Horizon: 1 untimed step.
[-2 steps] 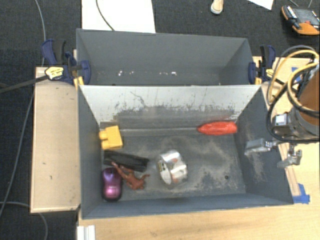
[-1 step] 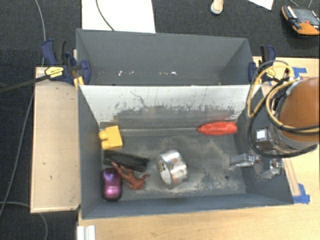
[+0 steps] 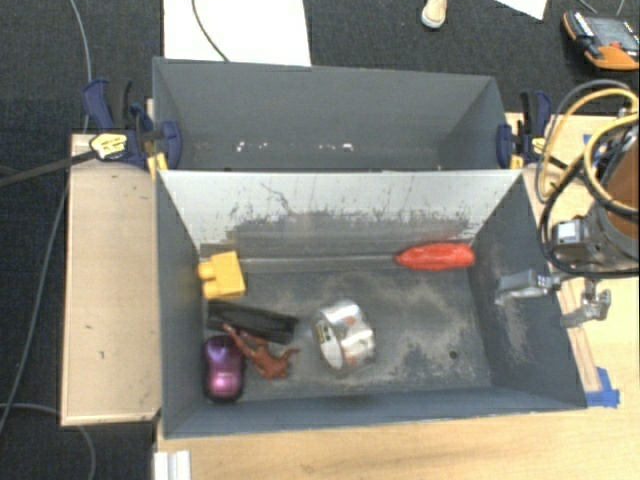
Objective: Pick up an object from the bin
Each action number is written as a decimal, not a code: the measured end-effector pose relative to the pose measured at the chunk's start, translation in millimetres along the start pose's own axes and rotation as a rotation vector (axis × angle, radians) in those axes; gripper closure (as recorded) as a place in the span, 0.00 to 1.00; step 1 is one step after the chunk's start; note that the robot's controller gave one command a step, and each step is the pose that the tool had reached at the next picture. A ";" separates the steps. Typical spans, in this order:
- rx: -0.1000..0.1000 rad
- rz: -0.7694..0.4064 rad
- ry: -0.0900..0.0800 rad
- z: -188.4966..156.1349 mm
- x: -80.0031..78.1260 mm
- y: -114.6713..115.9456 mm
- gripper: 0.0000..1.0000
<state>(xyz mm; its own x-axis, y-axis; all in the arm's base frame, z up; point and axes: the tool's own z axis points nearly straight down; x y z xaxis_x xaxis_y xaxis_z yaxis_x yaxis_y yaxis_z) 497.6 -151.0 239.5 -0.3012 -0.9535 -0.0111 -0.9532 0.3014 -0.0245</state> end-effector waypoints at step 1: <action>-0.029 -0.128 -0.007 23.4 -3.3 6.5 1.00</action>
Offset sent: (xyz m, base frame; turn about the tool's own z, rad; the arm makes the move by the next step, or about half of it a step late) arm 0.0000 0.0000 0.0000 0.0000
